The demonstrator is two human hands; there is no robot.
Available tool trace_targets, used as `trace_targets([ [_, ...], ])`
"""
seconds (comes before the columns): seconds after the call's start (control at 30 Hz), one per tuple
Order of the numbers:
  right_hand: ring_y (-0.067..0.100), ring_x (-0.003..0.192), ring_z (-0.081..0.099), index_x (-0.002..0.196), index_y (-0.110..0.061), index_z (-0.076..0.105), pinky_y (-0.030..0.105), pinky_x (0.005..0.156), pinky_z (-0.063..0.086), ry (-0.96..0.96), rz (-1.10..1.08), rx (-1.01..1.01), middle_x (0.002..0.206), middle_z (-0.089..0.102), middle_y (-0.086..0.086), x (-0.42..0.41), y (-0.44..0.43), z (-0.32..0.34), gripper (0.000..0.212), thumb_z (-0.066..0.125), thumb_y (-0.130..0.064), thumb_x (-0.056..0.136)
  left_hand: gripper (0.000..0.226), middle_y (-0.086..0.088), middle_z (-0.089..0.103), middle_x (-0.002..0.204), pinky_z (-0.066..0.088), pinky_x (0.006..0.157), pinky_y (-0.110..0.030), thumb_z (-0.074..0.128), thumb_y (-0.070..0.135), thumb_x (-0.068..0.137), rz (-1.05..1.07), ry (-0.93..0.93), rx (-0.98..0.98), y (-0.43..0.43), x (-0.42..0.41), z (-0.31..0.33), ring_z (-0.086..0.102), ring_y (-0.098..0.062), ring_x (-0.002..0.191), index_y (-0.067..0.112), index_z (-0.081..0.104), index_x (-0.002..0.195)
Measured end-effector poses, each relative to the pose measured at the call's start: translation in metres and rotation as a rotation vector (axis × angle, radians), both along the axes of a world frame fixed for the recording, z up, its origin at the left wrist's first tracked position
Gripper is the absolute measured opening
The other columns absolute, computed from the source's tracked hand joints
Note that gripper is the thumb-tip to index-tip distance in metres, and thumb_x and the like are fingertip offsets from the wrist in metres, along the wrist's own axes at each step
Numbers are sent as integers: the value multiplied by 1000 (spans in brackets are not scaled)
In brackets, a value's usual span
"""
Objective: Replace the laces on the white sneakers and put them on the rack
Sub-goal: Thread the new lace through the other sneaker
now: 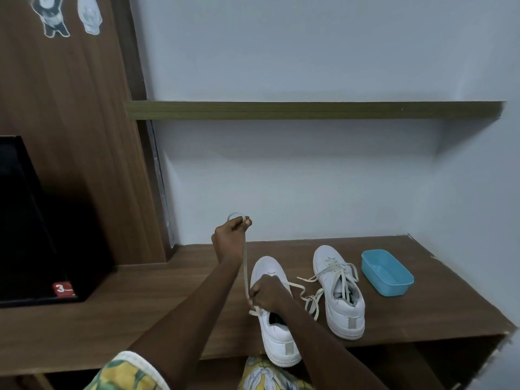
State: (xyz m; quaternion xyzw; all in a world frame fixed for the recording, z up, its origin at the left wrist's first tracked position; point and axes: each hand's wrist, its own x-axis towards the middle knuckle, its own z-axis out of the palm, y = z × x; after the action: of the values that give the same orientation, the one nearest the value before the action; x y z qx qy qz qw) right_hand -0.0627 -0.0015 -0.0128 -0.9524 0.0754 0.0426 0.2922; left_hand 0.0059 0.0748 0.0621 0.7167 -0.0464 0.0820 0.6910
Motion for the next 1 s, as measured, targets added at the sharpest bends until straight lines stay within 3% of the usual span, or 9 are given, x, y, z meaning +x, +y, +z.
trace_targets([
  [0.07, 33, 94, 65, 97, 3, 72, 29, 83, 50, 56, 20, -78, 100, 70, 19, 0, -1, -10, 23, 58, -7, 81, 11, -7, 61, 71, 39, 71, -24, 69, 18, 83, 9, -13, 4, 0, 3, 2, 50, -14, 76, 10, 75, 87],
  [0.17, 30, 91, 66, 89, -2, 76, 34, 82, 54, 33, 53, -134, 94, 72, 14, -3, 0, -18, 20, 64, -9, 76, 12, 0, 66, 70, 46, 75, -24, 65, 17, 87, -20, -49, -29, -1, 7, 5, 64, -15, 80, 12, 75, 92],
  [0.33, 27, 112, 56, 106, -16, 72, 43, 102, 35, -27, 49, -254, 112, 67, 6, -3, 10, -23, 24, 55, -17, 89, 14, 4, 67, 70, 55, 82, -33, 62, 9, 89, -65, -96, -71, -6, 12, 4, 68, -18, 77, 9, 74, 96],
  [0.53, 32, 120, 45, 117, -13, 65, 55, 105, 19, 38, 60, -466, 120, 60, 12, 0, 17, -40, 32, 53, -29, 92, 16, 4, 66, 72, 55, 64, -21, 59, 8, 92, -64, -138, -138, -10, 16, 1, 66, -1, 67, 6, 72, 100],
  [0.63, 31, 120, 44, 118, -13, 63, 55, 104, 20, 43, 83, -503, 121, 59, 14, 1, 16, -40, 34, 54, -33, 92, 19, 7, 66, 71, 48, 67, -17, 56, 12, 93, -19, -200, -26, -11, 17, 3, 60, 3, 60, 9, 72, 103],
  [0.77, 29, 117, 47, 117, -18, 64, 43, 97, 32, -123, 23, -510, 117, 61, 10, -4, 6, -28, 30, 45, -26, 95, 28, -6, 70, 88, 36, 63, -15, 50, 8, 94, 3, -275, 260, -8, 13, -4, 59, -15, 73, 14, 70, 112],
  [0.83, 28, 112, 53, 119, -15, 63, 38, 92, 39, -242, -87, -469, 116, 62, 9, -8, -7, -21, 35, 40, -12, 93, 25, -11, 71, 85, 34, 66, -20, 50, 12, 94, -2, -229, 353, -6, 13, -16, 58, -19, 76, 12, 72, 105],
  [0.9, 26, 108, 57, 121, -14, 63, 33, 90, 44, -285, -224, -365, 118, 61, 7, -13, -21, -18, 40, 41, -3, 89, 24, -12, 62, 69, 34, 65, -25, 51, 19, 94, -47, -135, 362, -7, 12, -30, 52, -19, 67, 11, 71, 84],
  [1.0, 23, 107, 60, 116, -11, 64, 31, 88, 50, -229, -378, -220, 119, 61, 7, -19, -31, -25, 33, 45, -11, 88, 36, 0, 38, 49, 31, 58, -28, 53, 31, 94, -110, 3, 347, -11, 13, -54, 36, -14, 51, 9, 61, 67],
])
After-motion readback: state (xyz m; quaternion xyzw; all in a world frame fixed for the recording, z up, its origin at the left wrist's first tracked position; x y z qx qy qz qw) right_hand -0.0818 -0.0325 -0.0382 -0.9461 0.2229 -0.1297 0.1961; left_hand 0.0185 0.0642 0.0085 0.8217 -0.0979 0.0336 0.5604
